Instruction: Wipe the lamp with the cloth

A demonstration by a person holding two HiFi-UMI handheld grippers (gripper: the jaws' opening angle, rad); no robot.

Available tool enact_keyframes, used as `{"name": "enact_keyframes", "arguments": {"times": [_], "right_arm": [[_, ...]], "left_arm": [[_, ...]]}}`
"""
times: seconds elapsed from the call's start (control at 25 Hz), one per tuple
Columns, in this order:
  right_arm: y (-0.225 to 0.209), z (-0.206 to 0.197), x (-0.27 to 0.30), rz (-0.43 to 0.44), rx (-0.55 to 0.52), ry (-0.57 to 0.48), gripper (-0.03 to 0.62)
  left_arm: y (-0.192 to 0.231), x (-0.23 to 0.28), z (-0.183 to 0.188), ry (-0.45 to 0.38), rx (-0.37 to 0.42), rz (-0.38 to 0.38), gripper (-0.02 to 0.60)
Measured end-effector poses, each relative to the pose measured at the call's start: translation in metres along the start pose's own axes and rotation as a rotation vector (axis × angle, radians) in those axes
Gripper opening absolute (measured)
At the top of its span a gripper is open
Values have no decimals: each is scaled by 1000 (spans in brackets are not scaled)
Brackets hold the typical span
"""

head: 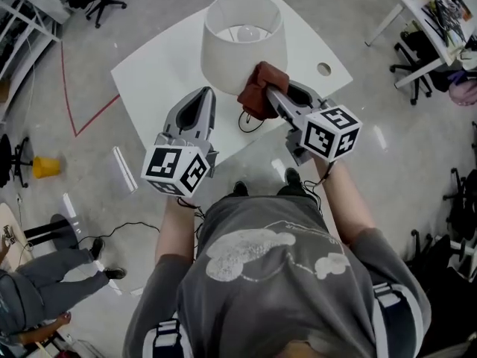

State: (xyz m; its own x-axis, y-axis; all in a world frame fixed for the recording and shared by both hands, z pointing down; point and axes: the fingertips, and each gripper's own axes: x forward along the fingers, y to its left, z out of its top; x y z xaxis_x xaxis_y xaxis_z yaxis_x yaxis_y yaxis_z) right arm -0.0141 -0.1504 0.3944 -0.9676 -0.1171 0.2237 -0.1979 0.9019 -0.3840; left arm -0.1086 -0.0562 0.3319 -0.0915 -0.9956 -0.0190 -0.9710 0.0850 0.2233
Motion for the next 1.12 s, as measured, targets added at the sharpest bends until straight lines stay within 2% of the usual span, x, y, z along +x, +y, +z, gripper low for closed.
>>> {"name": "enact_keyframes", "arguments": {"times": [0.28, 0.6, 0.88, 1.12], "right_arm": [[-31, -27, 10, 135, 15, 118, 92], [-41, -37, 9, 257, -10, 201, 92], [-33, -8, -8, 389, -78, 180, 92], [-18, 49, -21, 499, -128, 94, 92]], "left_arm": [[-10, 9, -11, -1, 1, 162, 8], [-30, 16, -23, -6, 1, 285, 8], [-52, 18, -11, -60, 34, 367, 8], [-75, 22, 12, -119, 82, 415, 8]]}}
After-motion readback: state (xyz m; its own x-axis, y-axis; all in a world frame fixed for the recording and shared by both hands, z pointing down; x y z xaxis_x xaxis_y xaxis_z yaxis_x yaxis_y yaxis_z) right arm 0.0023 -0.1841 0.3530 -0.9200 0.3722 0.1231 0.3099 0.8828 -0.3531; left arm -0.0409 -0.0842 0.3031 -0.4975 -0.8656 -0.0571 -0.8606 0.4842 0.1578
